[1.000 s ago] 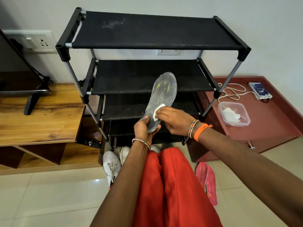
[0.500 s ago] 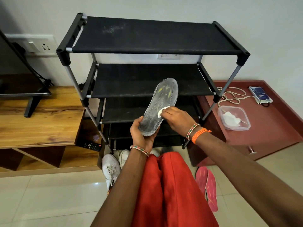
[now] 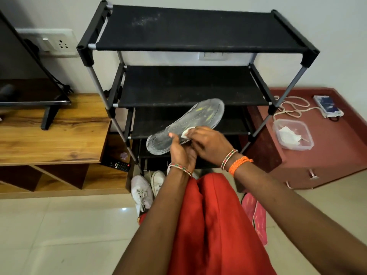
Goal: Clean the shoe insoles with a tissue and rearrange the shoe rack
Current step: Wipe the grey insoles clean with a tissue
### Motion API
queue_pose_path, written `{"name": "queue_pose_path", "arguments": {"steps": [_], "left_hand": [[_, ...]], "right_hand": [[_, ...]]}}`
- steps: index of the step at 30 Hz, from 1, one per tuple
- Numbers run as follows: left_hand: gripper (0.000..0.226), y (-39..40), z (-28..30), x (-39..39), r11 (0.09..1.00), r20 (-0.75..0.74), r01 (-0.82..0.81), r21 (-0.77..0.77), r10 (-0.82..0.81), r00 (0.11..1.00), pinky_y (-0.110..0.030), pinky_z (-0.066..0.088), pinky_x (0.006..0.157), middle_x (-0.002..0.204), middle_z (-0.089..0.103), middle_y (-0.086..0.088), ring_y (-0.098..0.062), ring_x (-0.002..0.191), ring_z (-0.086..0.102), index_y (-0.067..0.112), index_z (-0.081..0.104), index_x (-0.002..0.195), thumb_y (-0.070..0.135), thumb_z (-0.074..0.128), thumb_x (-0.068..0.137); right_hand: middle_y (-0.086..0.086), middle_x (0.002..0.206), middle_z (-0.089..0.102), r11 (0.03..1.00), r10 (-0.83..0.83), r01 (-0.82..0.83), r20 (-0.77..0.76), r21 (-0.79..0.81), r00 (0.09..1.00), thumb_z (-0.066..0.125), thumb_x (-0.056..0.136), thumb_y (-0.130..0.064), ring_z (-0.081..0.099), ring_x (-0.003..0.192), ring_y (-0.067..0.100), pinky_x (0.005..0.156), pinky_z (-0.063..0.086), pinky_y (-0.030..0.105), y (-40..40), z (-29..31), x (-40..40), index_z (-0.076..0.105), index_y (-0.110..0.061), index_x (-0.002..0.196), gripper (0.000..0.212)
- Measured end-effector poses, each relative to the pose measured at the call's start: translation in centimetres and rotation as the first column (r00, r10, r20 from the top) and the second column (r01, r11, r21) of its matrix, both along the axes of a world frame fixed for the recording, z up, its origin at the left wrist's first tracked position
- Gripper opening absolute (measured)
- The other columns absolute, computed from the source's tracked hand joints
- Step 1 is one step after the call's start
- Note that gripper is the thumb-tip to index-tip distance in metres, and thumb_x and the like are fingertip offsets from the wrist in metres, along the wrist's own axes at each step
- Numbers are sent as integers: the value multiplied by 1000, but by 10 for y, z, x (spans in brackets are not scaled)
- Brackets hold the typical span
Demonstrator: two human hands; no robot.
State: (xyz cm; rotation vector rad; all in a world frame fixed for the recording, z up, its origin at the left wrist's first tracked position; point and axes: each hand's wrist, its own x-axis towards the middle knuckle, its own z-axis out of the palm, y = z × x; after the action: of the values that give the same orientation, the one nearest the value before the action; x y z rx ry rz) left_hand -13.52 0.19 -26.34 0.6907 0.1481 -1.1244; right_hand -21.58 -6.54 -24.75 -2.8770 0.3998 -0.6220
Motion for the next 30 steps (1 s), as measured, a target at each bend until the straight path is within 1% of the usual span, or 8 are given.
{"name": "queue_pose_path", "arguments": {"steps": [4,9,12,14,19,23,28,30], "left_hand": [[49,-2,1,-2,999,67,3,50,-7,998,-35,52,81,97,64,-10,-22,88,62,12,58,99,48,24,99],[64,1,0,-4,987,86,128,100,-137,987,-34,53,74,90,64,-14,-23,81,64,4,59,102,55,20,97],[61,0,-2,-5,994,98,89,56,-94,991,-31,57,70,96,64,-15,-20,74,68,1,53,117,50,22,99],[57,0,-1,-5,994,130,85,68,-93,987,-32,57,72,101,63,-15,-23,82,65,3,50,121,48,22,99],[59,1,0,-8,984,211,144,101,-163,964,-28,51,79,83,67,-9,-18,83,62,6,58,91,46,15,101],[53,-2,1,-12,982,248,132,135,-162,955,-33,54,78,92,65,-9,-18,78,67,8,59,97,45,21,100],[65,-2,-2,-10,977,169,171,126,-191,967,-32,49,88,99,64,-15,-23,93,62,3,58,99,52,17,98],[61,-3,0,-12,976,199,146,160,-177,964,-33,52,84,103,63,-17,-24,90,63,3,57,105,51,20,99]], "right_hand": [[14,118,64,948,-258,256,-13,192,966,57,73,-30,59,113,28,97,46,33,3,-1,-9,65,-4,115,49],[12,129,57,964,-65,74,-45,254,997,43,79,-34,50,125,23,106,39,33,22,1,-13,60,-5,122,55],[8,133,55,921,-254,253,-37,297,967,34,89,-40,47,127,18,105,41,34,8,7,-13,59,-11,126,53],[9,133,55,876,-352,342,-34,341,935,32,90,-45,46,128,17,106,38,30,10,11,-7,59,-9,126,57],[12,131,57,946,-173,188,-80,262,982,32,89,-44,47,127,21,108,32,30,31,7,-10,58,-5,125,59],[12,132,56,866,-405,425,-128,264,905,26,91,-39,45,129,19,114,19,29,17,11,-11,56,-4,126,58],[11,132,56,933,-188,213,-109,292,976,22,92,-39,43,131,17,114,14,24,36,10,-15,56,-5,128,60],[9,132,56,928,-223,245,-106,282,969,26,93,-33,44,130,18,115,16,26,26,9,-20,56,-7,128,53]]}}
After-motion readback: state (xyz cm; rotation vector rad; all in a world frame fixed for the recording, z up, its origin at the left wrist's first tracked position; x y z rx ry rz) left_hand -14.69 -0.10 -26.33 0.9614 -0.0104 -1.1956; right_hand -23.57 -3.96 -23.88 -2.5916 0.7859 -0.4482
